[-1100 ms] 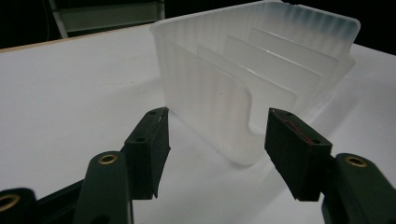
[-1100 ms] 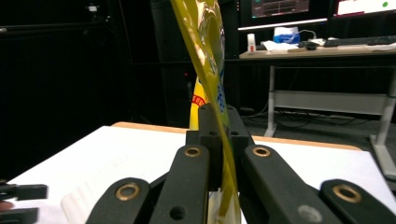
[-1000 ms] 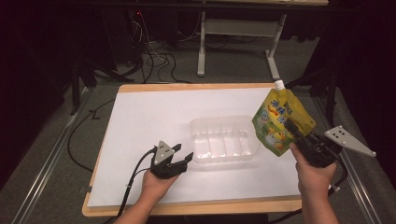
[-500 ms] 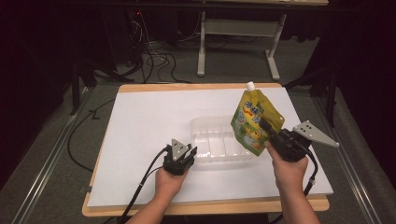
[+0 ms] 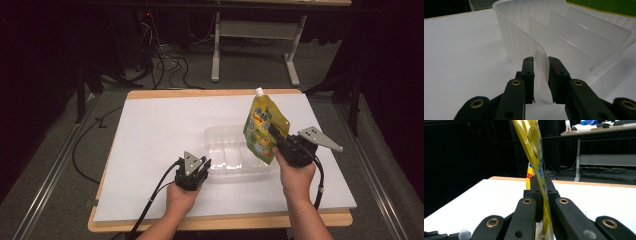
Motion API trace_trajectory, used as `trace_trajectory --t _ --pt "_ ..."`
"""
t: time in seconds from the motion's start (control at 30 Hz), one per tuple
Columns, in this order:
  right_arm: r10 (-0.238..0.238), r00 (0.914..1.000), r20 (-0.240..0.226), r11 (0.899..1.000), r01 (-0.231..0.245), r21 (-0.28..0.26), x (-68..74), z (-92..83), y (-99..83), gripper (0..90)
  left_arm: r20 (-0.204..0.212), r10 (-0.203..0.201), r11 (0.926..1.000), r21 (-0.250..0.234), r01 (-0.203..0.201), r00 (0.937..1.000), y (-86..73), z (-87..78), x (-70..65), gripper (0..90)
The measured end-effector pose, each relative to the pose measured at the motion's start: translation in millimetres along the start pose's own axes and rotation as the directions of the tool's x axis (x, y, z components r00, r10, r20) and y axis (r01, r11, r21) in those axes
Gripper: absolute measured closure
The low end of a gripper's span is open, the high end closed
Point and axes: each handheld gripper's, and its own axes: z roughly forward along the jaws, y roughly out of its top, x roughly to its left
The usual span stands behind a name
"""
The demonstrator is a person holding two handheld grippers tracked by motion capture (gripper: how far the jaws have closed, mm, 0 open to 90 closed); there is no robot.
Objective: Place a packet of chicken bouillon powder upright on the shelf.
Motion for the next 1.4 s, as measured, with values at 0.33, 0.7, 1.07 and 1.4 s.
trace_trajectory --t 0.33,0.7,1.07,1.4 --pt "0.005 1.0000 0.008 1.000 -0.005 0.012 7.2 11.1 0.7 90.0 0.024 -0.013 0.9990 0.044 0.012 0.9996 4.0 -2.4 5.5 74.8" --pt "0.021 0.9990 0.038 1.000 -0.021 0.019 10.0 22.2 -4.1 90.0 0.121 0.041 0.9991 -0.016 -0.039 0.9918 -7.9 -33.6 26.2 45.3" --pt "0.032 0.9973 0.066 0.999 -0.034 0.031 13.1 29.2 -5.9 90.0 0.118 0.021 0.9991 -0.040 -0.017 0.9928 -3.7 -35.4 27.4 45.5" --pt "0.067 0.9950 0.074 0.997 -0.069 0.025 15.2 31.6 -2.4 90.0 0.104 0.032 0.9983 -0.051 -0.027 0.9940 3.4 -13.4 19.0 45.7"
